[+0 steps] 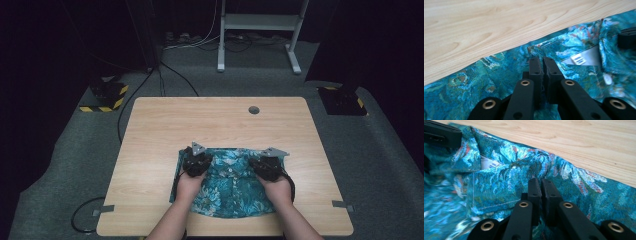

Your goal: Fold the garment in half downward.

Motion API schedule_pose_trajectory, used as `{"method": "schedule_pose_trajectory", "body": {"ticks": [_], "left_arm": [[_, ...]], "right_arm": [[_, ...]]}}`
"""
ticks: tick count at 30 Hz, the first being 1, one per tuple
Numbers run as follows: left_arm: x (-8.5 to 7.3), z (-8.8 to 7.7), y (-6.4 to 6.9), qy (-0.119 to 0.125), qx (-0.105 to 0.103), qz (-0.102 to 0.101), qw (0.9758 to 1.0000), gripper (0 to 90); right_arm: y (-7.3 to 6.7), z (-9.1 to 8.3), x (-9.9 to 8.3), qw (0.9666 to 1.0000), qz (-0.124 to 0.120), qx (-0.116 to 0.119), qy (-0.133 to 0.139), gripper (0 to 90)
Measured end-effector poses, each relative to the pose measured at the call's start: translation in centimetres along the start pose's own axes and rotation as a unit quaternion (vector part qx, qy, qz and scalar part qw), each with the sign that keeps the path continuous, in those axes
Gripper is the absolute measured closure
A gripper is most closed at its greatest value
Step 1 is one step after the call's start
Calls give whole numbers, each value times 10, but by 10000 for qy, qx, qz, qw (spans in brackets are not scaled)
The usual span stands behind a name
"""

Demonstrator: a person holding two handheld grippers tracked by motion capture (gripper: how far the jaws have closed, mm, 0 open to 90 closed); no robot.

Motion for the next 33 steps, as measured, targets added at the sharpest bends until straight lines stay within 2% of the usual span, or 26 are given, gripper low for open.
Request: {"method": "schedule_pose_trajectory", "body": {"ticks": [5,7,15,23,27,30,33], "left_arm": [[-2,-13,7,60,-46,110,9999,859],[-7,-20,11,51,-63,132,9999,858],[-29,-33,23,61,-118,10,9999,857],[-57,-49,34,34,-210,-104,9997,850],[-57,-52,33,93,-178,-60,9998,808],[-46,-58,29,262,-153,-52,9995,764],[-38,-59,24,323,-41,-2,9995,653]], "right_arm": [[-10,-15,-1,9999,-81,109,93,860],[-13,-20,-4,9998,-98,127,112,860],[-22,-33,-20,9998,-108,158,52,855],[-32,-49,-47,9998,-105,142,-35,826],[-31,-52,-52,9998,-98,136,-51,795],[-26,-59,-49,9999,-79,96,74,737],[-19,-62,-43,9999,-64,27,154,680]]}}
Point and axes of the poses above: each handheld gripper's, and its own axes: z roughly forward along the jaws, x roughly out of its top, y roughly to its right, the point moved 9 cm from there along z, roughly forward along the jaws, and after that the axes turned 6 degrees about y, right-handed, at the moved point
